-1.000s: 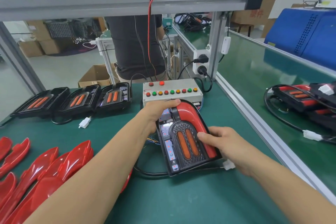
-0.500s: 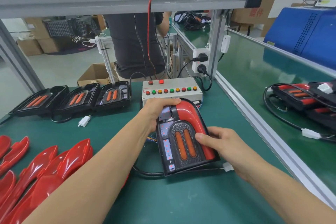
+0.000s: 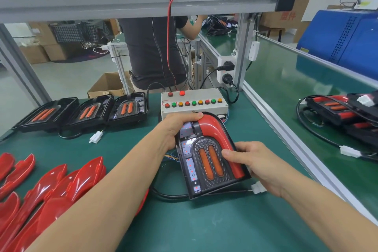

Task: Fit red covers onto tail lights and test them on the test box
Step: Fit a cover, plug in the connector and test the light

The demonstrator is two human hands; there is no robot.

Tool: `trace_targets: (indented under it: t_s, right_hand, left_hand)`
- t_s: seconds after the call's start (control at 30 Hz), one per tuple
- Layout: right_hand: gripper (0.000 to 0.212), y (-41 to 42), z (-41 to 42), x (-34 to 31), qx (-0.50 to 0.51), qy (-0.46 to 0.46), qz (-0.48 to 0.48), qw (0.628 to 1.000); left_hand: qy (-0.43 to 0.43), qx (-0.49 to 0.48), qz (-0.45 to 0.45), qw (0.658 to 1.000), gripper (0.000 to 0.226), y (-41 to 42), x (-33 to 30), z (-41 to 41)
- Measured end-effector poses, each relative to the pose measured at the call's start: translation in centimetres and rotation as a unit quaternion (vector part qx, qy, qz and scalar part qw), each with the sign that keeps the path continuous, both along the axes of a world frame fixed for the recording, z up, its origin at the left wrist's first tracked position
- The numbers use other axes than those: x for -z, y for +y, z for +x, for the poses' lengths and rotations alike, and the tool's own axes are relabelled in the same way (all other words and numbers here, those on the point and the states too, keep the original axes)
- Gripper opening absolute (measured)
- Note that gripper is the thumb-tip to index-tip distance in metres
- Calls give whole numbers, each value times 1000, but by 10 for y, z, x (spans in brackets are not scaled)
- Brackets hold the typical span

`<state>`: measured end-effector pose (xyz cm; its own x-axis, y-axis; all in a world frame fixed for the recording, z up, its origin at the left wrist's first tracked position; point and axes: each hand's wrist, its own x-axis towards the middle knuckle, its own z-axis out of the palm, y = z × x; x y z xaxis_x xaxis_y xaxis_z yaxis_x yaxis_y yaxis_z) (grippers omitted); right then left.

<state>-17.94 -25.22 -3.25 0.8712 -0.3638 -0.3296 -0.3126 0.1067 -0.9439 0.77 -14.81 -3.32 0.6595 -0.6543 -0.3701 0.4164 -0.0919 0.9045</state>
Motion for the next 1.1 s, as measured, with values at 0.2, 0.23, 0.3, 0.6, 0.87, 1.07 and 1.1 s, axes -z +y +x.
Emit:
trace_targets:
  t_s: [0.2, 0.23, 0.3, 0.6, 0.87, 1.07, 1.1]
  right_hand:
    - [8, 7, 1, 7, 73, -23, 30, 997]
    - [9, 7, 1, 8, 76, -22, 33, 996]
    - [12, 4, 1, 8, 71, -14, 29, 997]
    - [42, -16, -2, 14, 23, 52, 13, 998]
    - [39, -13, 3, 17, 21, 91, -11, 996]
    - [36, -14, 3, 17, 30, 88, -23, 995]
    - [37, -13, 3, 17, 29, 93, -24, 995]
  left_hand:
    - [-43, -25, -6, 999, 12, -5, -6, -4]
    - [-55, -23, 1, 998, 12, -5, -6, -4]
    - [-88, -11, 27, 996, 14, -6, -6, -5]
    - [-354, -69, 184, 914, 11, 48, -45, 16]
    - [-471, -137, 559, 669, 17, 173, -59, 68]
    - [-352, -70, 752, 554, 45, 235, -28, 83]
    - [-340, -63, 758, 553, 44, 240, -21, 84]
